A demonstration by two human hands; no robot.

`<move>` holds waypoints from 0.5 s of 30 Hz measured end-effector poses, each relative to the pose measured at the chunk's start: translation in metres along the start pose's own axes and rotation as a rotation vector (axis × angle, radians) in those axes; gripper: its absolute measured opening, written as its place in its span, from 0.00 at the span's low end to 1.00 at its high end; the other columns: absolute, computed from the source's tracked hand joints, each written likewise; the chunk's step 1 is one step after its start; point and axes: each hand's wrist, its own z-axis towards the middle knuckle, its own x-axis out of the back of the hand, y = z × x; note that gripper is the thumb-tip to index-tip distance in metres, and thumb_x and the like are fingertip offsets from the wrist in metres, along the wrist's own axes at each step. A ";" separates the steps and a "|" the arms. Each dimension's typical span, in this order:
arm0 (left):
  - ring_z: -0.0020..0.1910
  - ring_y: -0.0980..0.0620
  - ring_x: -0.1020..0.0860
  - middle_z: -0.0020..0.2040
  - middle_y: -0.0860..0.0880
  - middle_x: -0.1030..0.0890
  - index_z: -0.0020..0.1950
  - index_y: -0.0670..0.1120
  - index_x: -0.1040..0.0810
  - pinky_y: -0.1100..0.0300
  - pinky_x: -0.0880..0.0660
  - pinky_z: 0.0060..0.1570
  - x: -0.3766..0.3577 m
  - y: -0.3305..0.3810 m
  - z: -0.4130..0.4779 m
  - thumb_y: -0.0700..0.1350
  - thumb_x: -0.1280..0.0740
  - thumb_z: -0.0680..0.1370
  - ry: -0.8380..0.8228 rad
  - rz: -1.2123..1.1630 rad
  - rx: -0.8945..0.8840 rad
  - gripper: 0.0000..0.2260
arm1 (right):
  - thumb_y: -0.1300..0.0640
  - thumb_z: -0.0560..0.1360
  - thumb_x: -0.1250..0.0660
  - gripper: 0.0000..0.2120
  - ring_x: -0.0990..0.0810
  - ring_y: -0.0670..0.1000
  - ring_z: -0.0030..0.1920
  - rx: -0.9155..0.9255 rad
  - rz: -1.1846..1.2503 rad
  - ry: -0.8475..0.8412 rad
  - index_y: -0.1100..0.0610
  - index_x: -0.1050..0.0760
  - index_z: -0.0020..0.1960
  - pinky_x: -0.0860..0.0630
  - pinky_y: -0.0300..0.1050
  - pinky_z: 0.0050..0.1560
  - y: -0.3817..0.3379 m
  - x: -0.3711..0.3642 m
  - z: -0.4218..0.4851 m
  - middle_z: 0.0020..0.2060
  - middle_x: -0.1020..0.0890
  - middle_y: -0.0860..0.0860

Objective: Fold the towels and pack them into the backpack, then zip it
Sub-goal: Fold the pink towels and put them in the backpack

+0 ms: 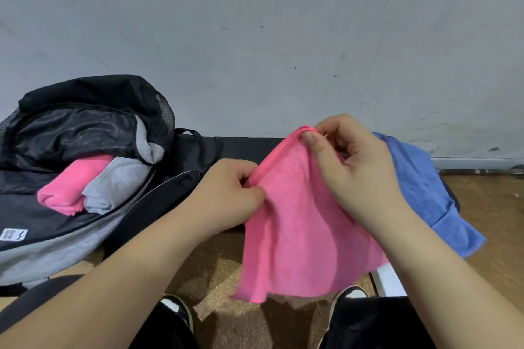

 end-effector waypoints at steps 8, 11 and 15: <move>0.28 0.53 0.32 0.28 0.53 0.28 0.35 0.45 0.29 0.55 0.33 0.30 0.006 -0.027 0.002 0.48 0.37 0.66 -0.198 0.461 -0.029 0.07 | 0.46 0.82 0.34 0.10 0.24 0.50 0.33 -0.248 -0.077 -0.027 0.50 0.26 0.45 0.23 0.56 0.41 0.050 -0.006 0.006 0.34 0.20 0.53; 0.29 0.50 0.30 0.29 0.50 0.26 0.36 0.44 0.29 0.53 0.32 0.30 0.009 -0.033 0.004 0.46 0.36 0.65 -0.255 0.564 0.034 0.06 | 0.47 0.82 0.34 0.11 0.27 0.45 0.32 -0.346 -0.086 -0.002 0.51 0.27 0.45 0.24 0.54 0.41 0.066 -0.008 0.014 0.32 0.22 0.49; 0.30 0.51 0.29 0.30 0.50 0.25 0.35 0.46 0.28 0.55 0.31 0.31 0.011 -0.038 0.008 0.45 0.35 0.65 -0.209 0.528 0.050 0.03 | 0.49 0.82 0.35 0.09 0.26 0.47 0.33 -0.425 -0.124 -0.007 0.50 0.30 0.45 0.25 0.53 0.42 0.084 -0.008 0.021 0.33 0.25 0.45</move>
